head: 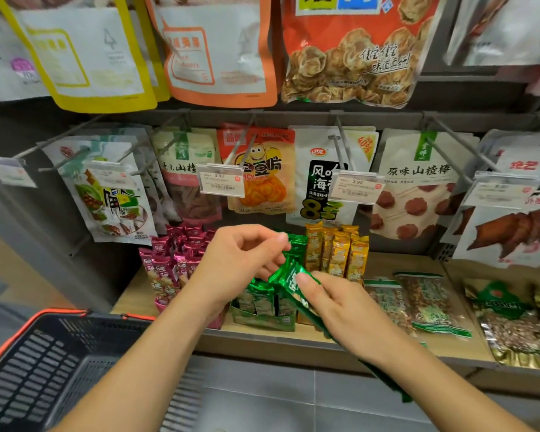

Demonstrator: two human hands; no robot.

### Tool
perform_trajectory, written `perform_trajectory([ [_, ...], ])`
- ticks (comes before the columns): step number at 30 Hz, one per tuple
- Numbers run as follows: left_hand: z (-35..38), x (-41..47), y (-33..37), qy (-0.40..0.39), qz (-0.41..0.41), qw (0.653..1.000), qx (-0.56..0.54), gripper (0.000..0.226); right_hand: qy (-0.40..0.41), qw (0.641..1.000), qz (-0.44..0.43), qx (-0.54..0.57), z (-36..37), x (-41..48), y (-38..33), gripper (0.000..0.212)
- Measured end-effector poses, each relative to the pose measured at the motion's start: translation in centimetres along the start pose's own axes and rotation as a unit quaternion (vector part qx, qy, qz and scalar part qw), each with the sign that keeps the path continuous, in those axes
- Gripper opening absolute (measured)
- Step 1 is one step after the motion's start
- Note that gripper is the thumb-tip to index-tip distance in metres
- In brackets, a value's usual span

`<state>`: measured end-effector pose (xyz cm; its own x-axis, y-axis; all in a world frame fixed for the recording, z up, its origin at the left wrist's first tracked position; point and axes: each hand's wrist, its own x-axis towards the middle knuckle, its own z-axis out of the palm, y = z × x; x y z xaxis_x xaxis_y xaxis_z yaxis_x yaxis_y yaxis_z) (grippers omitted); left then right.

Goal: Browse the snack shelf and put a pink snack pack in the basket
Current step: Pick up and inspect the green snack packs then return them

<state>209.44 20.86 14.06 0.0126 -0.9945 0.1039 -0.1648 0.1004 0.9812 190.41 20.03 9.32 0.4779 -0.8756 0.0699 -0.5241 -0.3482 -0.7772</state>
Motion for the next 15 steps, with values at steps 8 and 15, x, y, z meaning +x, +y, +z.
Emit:
perform_trajectory([
  [8,-0.3,-0.4,-0.2,-0.095,0.022,0.995,0.032,0.047,-0.039,0.982,0.087,0.16,-0.7,0.6,-1.0,0.06],
  [15,-0.3,-0.4,0.1,0.016,0.035,0.995,0.094,0.027,-0.043,0.985,0.084,0.145,-0.8,0.4,-1.2,0.059],
])
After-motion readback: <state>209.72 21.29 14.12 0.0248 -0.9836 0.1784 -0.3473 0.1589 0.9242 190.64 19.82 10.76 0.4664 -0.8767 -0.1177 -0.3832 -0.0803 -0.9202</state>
